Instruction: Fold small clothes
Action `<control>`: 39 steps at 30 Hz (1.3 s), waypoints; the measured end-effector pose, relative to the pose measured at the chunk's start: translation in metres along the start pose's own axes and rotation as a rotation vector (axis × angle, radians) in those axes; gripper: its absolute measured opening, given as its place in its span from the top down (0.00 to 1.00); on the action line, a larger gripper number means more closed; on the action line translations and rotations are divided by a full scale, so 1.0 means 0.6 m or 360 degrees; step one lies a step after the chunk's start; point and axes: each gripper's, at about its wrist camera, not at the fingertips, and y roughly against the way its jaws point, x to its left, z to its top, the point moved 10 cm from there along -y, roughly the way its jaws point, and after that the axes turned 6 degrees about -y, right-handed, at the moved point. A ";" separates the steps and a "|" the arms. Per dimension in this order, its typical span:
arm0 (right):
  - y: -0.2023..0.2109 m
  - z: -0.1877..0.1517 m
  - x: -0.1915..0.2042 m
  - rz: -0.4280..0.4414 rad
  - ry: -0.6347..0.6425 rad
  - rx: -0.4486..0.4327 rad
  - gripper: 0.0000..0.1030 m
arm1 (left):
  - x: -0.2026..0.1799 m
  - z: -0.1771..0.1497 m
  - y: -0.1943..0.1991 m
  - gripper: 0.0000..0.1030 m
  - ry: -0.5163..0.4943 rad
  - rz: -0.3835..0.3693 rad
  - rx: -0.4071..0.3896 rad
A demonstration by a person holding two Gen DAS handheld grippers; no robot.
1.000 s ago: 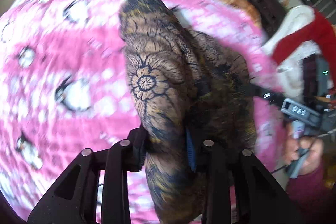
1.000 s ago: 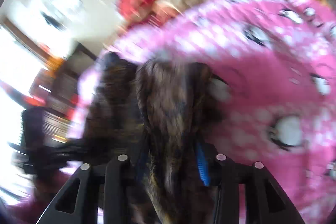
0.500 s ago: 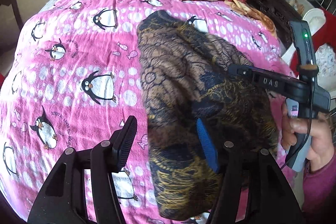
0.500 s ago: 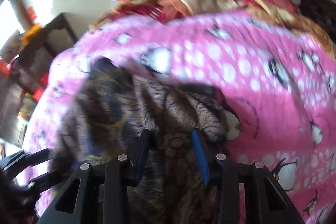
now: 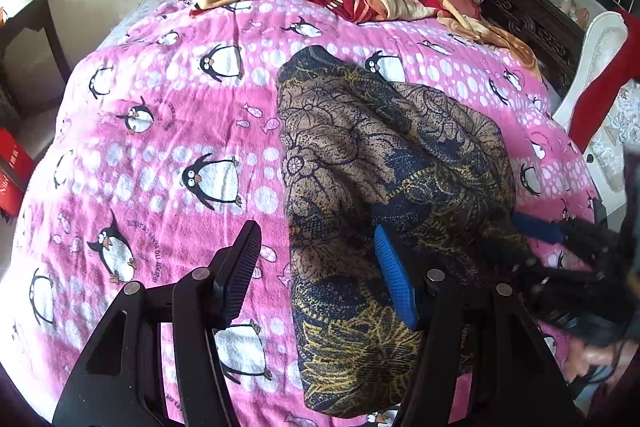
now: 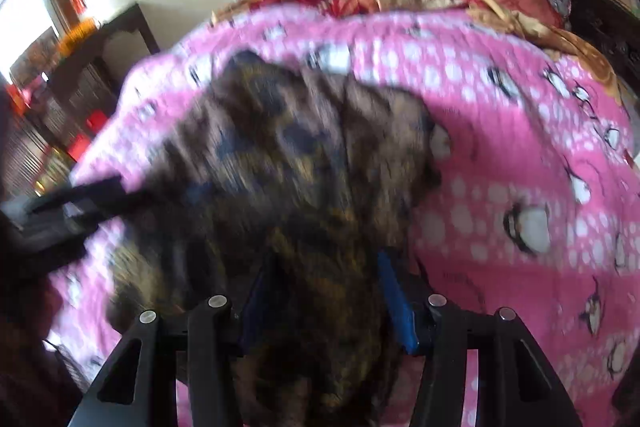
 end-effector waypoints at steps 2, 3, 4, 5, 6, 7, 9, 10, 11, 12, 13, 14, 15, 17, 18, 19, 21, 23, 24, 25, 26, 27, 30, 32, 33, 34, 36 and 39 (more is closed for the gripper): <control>0.003 -0.012 -0.006 -0.0080 0.0044 -0.0015 0.51 | 0.001 0.002 0.009 0.43 -0.0006 0.0029 -0.0022; 0.010 -0.010 -0.007 -0.0087 0.0049 -0.0027 0.51 | 0.002 0.004 0.016 0.43 -0.0008 0.0037 -0.0041; 0.022 -0.007 -0.007 -0.0092 0.0045 -0.0046 0.51 | 0.002 0.007 0.022 0.43 -0.0009 0.0043 -0.0057; 0.040 0.000 -0.006 -0.0092 0.0035 -0.0086 0.51 | 0.002 0.010 0.030 0.43 -0.0009 0.0048 -0.0077; 0.055 0.008 -0.004 -0.0088 0.0023 -0.0127 0.50 | 0.001 0.011 0.037 0.43 -0.0010 0.0053 -0.0092; 0.070 0.014 -0.002 -0.0080 0.0010 -0.0162 0.49 | 0.001 0.013 0.044 0.43 -0.0009 0.0058 -0.0106; 0.092 0.026 0.005 -0.0069 -0.0012 -0.0232 0.37 | 0.000 0.016 0.056 0.41 -0.0010 0.0067 -0.0122; 0.102 0.031 0.010 -0.0074 -0.0013 -0.0264 0.33 | -0.002 0.017 0.062 0.39 -0.0013 0.0063 -0.0129; 0.112 0.036 0.016 -0.0088 -0.0005 -0.0302 0.31 | -0.004 0.019 0.069 0.37 -0.0019 0.0062 -0.0143; 0.117 0.042 0.024 -0.0103 0.0007 -0.0327 0.30 | -0.005 0.020 0.075 0.33 -0.0025 0.0073 -0.0154; 0.122 0.047 0.031 -0.0121 0.0023 -0.0352 0.30 | -0.005 0.021 0.081 0.32 -0.0031 0.0088 -0.0167; 0.124 0.052 0.035 -0.0133 0.0031 -0.0365 0.30 | -0.005 0.022 0.088 0.32 -0.0036 0.0100 -0.0188; 0.128 0.055 0.039 -0.0149 0.0031 -0.0380 0.27 | -0.005 0.023 0.094 0.32 -0.0039 0.0105 -0.0205; 0.136 0.058 0.044 -0.0160 0.0027 -0.0399 0.23 | -0.005 0.023 0.103 0.32 -0.0039 0.0116 -0.0224; 0.138 0.059 0.046 -0.0159 0.0021 -0.0405 0.21 | -0.004 0.023 0.106 0.32 -0.0035 0.0120 -0.0228; 0.140 0.058 0.048 -0.0158 0.0015 -0.0410 0.21 | -0.003 0.023 0.109 0.32 -0.0032 0.0122 -0.0233; 0.143 0.057 0.051 -0.0160 0.0013 -0.0411 0.21 | -0.002 0.022 0.115 0.32 -0.0024 0.0129 -0.0241; 0.144 0.055 0.050 -0.0168 0.0010 -0.0408 0.21 | 0.001 0.022 0.119 0.32 -0.0024 0.0141 -0.0245; 0.145 0.055 0.050 -0.0170 0.0003 -0.0409 0.21 | 0.002 0.022 0.121 0.32 -0.0025 0.0146 -0.0248; 0.146 0.055 0.048 -0.0168 -0.0011 -0.0411 0.21 | 0.002 0.022 0.122 0.32 -0.0025 0.0150 -0.0250; 0.147 0.054 0.048 -0.0165 -0.0021 -0.0412 0.20 | 0.002 0.022 0.123 0.32 -0.0025 0.0151 -0.0250; 0.148 0.054 0.047 -0.0155 -0.0039 -0.0411 0.19 | 0.003 0.021 0.124 0.32 -0.0023 0.0148 -0.0250; 0.145 0.053 0.048 -0.0141 -0.0066 -0.0401 0.18 | 0.003 0.023 0.127 0.32 -0.0008 0.0141 -0.0256; 0.143 0.053 0.048 -0.0148 -0.0065 -0.0394 0.18 | 0.003 0.023 0.127 0.32 -0.0001 0.0136 -0.0255; 0.143 0.053 0.048 -0.0150 -0.0065 -0.0394 0.18 | 0.003 0.023 0.127 0.32 -0.0004 0.0136 -0.0255; 0.143 0.053 0.048 -0.0149 -0.0066 -0.0393 0.18 | 0.003 0.023 0.127 0.32 -0.0004 0.0137 -0.0256; 0.143 0.054 0.048 -0.0145 -0.0069 -0.0396 0.18 | 0.003 0.023 0.127 0.32 -0.0004 0.0141 -0.0259; 0.138 0.053 0.046 -0.0141 -0.0080 -0.0388 0.16 | 0.002 0.022 0.127 0.23 -0.0008 0.0133 -0.0253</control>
